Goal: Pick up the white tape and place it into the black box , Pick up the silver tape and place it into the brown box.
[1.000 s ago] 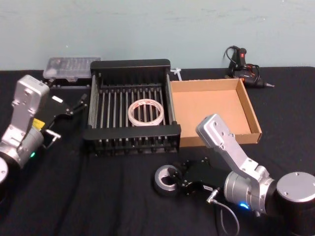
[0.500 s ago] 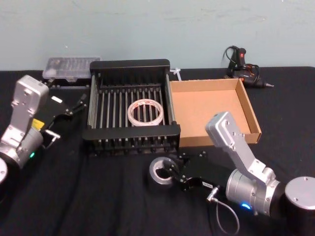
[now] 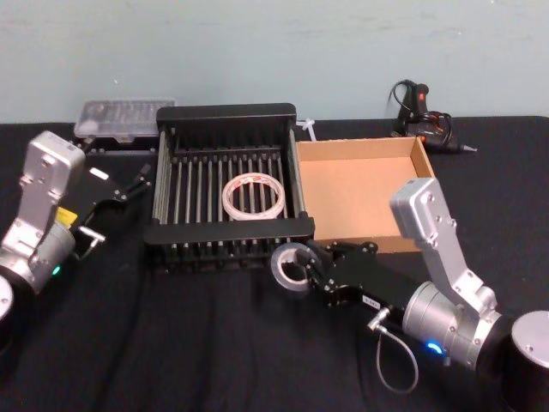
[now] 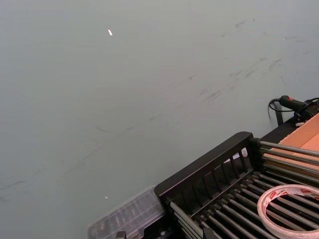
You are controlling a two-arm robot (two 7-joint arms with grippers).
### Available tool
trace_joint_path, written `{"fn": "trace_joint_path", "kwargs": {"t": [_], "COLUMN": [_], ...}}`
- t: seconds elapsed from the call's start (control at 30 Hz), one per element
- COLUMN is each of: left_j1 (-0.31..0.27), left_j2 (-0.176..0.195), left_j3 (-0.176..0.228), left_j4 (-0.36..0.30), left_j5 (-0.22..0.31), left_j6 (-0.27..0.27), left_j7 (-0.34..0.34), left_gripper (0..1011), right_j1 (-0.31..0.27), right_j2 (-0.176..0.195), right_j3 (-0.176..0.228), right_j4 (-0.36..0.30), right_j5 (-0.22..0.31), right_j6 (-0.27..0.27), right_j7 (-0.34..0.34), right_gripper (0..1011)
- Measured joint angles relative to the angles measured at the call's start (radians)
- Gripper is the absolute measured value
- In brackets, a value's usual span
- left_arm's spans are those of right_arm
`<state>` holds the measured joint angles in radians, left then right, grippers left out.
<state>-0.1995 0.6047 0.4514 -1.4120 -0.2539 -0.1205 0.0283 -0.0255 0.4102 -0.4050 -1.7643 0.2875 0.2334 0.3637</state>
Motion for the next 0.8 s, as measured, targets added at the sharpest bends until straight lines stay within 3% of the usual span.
{"fn": "trace_joint_path", "kwargs": {"t": [0.37,0.8], "left_j1": [0.000,0.000], "left_j2": [0.000,0.000], "left_j3": [0.000,0.000], "left_j4": [0.000,0.000], "left_j5": [0.000,0.000], "left_j6": [0.000,0.000], "left_j7": [0.000,0.000], "left_gripper": [1001,1001], "right_j1": [-0.013,-0.023], "right_j2": [-0.026,-0.057], "right_j3": [0.033,0.059], "right_j4": [0.000,0.018], "right_j5": [0.035,0.037], "right_j6": [-0.058,-0.129], "right_j7": [-0.038,-0.070], "right_gripper": [158,158]}}
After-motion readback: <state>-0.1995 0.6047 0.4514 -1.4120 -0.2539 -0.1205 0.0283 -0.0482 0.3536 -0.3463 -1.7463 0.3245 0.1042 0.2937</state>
